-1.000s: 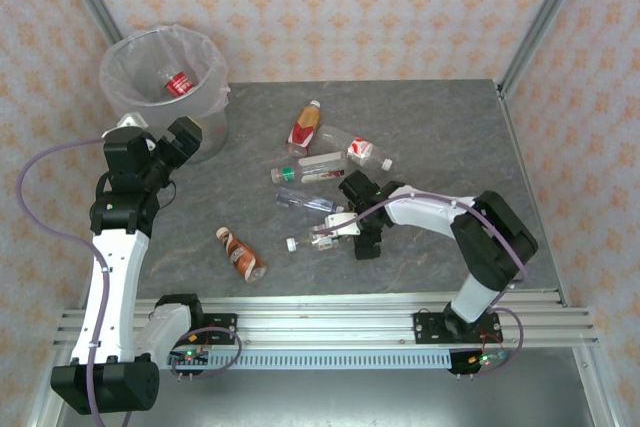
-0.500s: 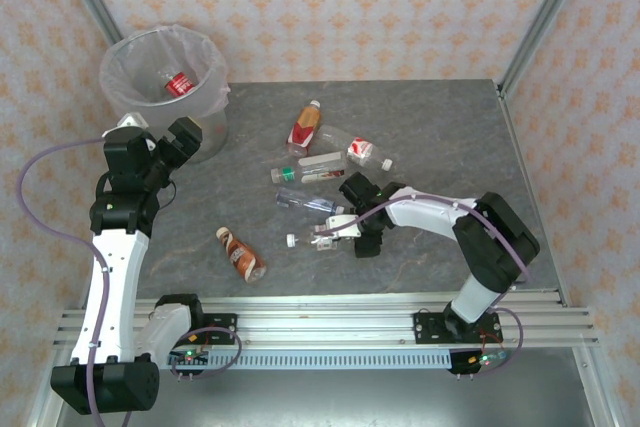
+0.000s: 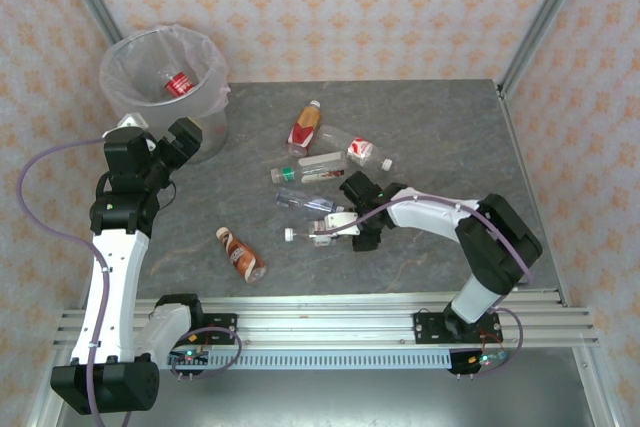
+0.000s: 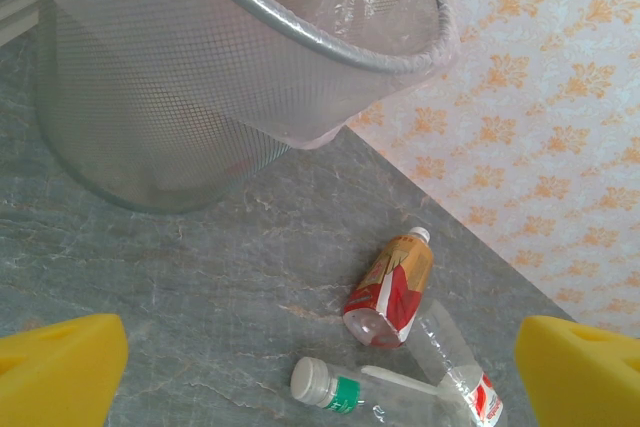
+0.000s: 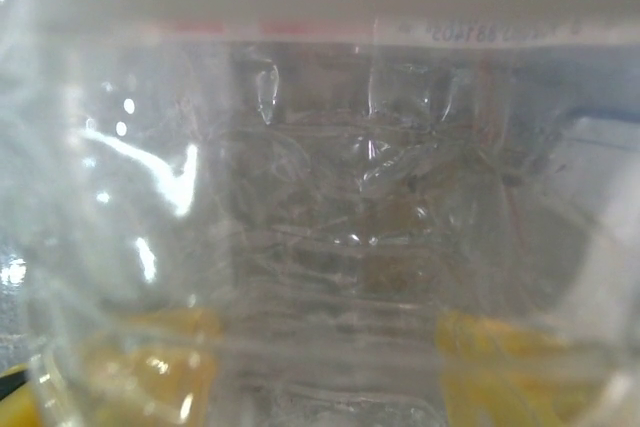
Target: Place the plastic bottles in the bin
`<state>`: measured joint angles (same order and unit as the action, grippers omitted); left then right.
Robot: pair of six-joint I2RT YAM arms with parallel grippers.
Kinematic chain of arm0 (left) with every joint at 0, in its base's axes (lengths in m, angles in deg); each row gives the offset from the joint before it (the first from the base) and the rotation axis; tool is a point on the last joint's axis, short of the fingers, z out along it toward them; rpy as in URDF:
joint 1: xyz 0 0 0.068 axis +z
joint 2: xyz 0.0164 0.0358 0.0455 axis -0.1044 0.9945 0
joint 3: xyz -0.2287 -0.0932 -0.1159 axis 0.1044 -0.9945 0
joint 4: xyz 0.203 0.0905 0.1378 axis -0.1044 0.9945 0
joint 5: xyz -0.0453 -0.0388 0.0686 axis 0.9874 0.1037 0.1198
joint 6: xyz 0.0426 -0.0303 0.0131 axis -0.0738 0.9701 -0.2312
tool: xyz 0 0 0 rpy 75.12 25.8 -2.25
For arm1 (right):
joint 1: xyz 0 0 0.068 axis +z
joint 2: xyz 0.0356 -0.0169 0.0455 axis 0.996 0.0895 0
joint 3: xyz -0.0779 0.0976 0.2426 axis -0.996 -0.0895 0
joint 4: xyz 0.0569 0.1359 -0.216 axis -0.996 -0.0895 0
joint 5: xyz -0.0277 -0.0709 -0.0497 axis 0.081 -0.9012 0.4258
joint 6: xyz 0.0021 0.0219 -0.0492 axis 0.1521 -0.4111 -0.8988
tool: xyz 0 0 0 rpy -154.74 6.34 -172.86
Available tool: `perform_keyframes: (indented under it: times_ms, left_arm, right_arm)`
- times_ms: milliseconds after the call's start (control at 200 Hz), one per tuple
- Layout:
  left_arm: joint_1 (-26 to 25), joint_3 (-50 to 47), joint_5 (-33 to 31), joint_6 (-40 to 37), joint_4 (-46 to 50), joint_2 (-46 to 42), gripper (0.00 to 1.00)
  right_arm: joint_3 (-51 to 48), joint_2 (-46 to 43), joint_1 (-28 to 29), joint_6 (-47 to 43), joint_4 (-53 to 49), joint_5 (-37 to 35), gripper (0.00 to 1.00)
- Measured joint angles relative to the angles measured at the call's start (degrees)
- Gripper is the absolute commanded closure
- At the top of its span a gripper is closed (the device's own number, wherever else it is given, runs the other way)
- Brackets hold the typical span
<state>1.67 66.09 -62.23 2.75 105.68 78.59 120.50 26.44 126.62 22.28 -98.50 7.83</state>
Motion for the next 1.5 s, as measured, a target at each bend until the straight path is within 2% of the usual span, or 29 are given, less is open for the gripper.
perform_keyframes:
  times_ms: [225,455,520,716,911,1201,1406,1501]
  left_arm:
    - [0.0,0.0,0.8,0.0,0.0,0.0,0.0]
    - [-0.7,-1.5,7.9,4.3,-3.4,0.0,0.0]
    - [-2.7,-2.1,8.3,5.4,-4.1,0.0,0.0]
    - [-13.0,-2.2,8.7,5.2,-6.5,1.6,0.0]
    - [-20.2,-1.2,9.4,1.9,-8.3,6.8,0.0]
    - [-30.7,5.2,7.9,-5.3,-8.1,13.3,0.01]
    - [-34.9,9.1,6.4,-7.9,-7.9,18.2,0.08]
    - [-36.4,11.3,4.7,-8.5,-7.5,21.1,0.15]
  right_arm:
    - [-2.1,-5.7,0.0,3.9,2.6,2.7,0.42]
    - [-8.0,-12.8,0.0,14.4,12.1,7.7,0.43]
    - [-9.4,-13.9,0.0,19.1,15.1,8.5,0.43]
    - [-11.5,-16.0,0.0,34.6,25.4,10.0,0.43]
    - [-15.2,-18.3,0.0,44.6,33.9,11.2,0.42]
    - [-15.3,-18.8,0.0,51.4,39.7,13.5,0.41]
    - [-15.4,-18.8,0.0,53.2,41.9,13.9,0.41]
    - [-15.5,-18.7,0.0,54.0,43.3,14.0,0.41]
